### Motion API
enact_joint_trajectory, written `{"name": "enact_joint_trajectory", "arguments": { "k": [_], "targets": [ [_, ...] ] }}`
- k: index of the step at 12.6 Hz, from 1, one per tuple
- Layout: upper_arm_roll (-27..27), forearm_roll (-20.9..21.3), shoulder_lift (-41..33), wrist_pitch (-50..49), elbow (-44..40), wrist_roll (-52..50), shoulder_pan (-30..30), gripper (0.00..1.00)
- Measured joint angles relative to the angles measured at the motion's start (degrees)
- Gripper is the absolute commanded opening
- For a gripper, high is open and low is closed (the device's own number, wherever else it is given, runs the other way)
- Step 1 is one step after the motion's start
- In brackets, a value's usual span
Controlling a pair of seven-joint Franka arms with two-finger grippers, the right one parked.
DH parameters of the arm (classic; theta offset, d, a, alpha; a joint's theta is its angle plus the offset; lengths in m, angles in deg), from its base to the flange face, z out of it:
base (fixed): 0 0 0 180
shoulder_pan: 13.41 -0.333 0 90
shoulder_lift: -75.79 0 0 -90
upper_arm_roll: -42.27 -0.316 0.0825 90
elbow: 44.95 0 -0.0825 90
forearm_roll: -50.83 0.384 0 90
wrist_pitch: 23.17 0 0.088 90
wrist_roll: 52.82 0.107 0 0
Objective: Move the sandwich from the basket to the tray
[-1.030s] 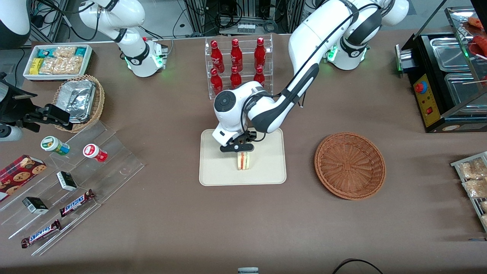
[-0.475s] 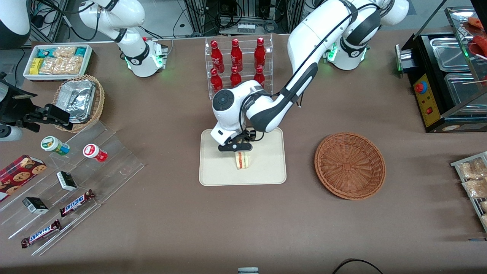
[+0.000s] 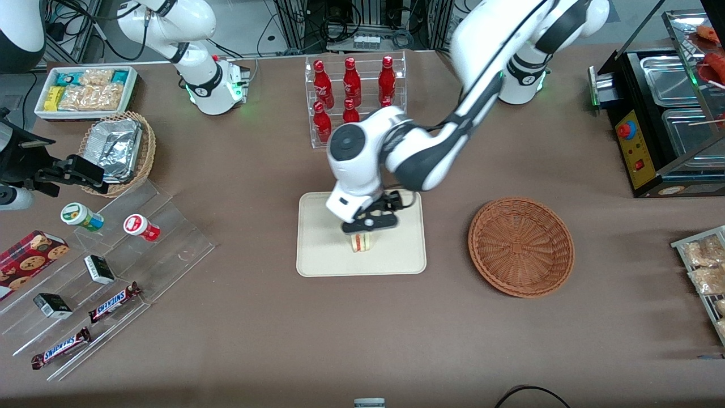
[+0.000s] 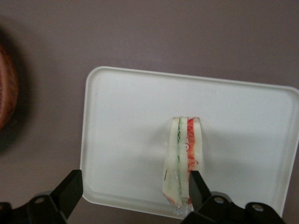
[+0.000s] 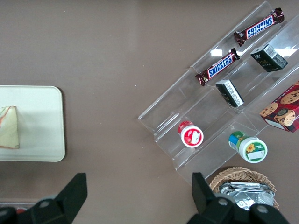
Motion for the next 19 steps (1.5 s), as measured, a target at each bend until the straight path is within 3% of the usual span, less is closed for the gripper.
{"name": "enact_joint_trajectory", "arguments": {
  "k": [3,6,15,19],
  "targets": [
    [-0.13,-3.79,-8.28,-7.00,0.02,0.48,-6.11,1.00],
    [-0.21,-4.63,-14.12,-14.49,0.97,3.71,-11.95,1.00],
    [-0.48,-12.78,-28.94,-30.11,4.07,42.24,-35.95,1.00],
    [-0.43,-14.31,-32.63,-31.10,6.52,49.30,-40.27,1.00]
  ]
}}
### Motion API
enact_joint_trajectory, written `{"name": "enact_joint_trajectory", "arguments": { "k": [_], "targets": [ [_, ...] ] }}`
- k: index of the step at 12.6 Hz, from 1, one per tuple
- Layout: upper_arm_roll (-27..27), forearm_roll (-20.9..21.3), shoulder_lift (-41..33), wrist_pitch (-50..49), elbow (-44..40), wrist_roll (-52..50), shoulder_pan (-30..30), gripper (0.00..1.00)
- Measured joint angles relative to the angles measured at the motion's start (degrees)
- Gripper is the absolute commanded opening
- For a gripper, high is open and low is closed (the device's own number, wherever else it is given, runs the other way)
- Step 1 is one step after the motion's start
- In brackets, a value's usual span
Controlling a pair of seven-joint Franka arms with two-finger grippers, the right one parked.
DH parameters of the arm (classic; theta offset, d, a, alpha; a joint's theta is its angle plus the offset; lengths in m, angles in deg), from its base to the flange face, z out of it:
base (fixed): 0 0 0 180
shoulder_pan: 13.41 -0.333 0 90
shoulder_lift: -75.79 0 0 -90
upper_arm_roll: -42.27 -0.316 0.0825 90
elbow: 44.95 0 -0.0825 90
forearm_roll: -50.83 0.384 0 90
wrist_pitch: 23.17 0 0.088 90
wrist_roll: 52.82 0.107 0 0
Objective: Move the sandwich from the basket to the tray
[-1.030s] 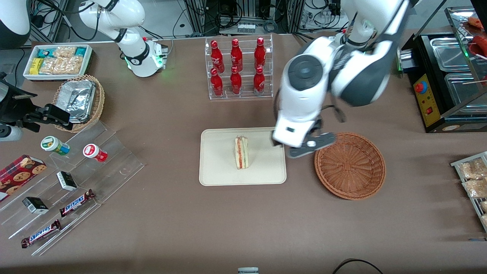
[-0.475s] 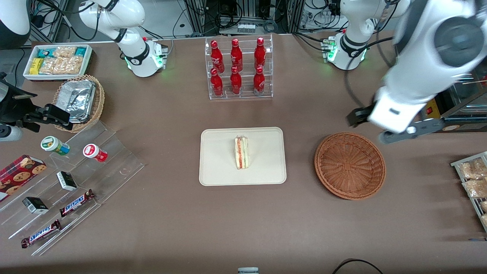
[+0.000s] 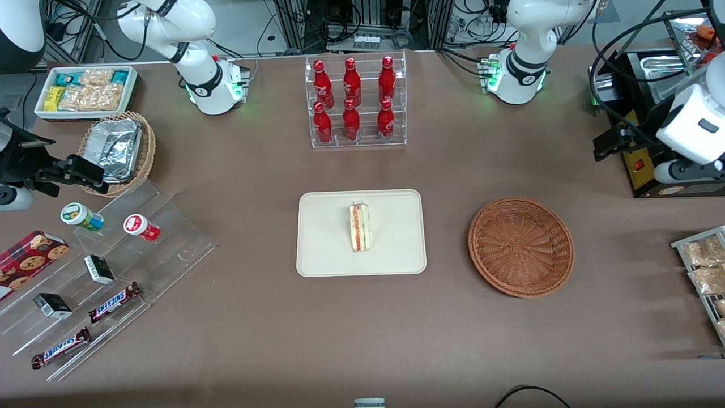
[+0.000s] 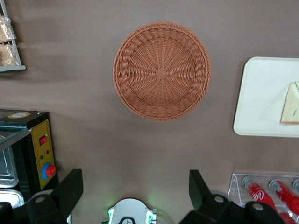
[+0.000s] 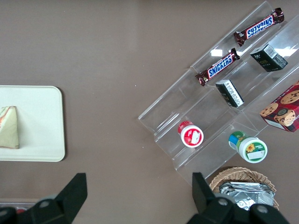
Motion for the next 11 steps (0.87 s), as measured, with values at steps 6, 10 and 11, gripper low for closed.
{"name": "enact_joint_trajectory", "arguments": {
  "k": [6,10,11],
  "targets": [
    [-0.47,-1.79,-3.39,0.00,3.12,3.43,-2.80,1.00],
    [-12.43,-2.26,-3.70,0.11,3.21,4.74,6.35,1.00],
    [-13.15,-2.35,-3.70,0.18,3.21,4.77,7.07,1.00]
  ]
}}
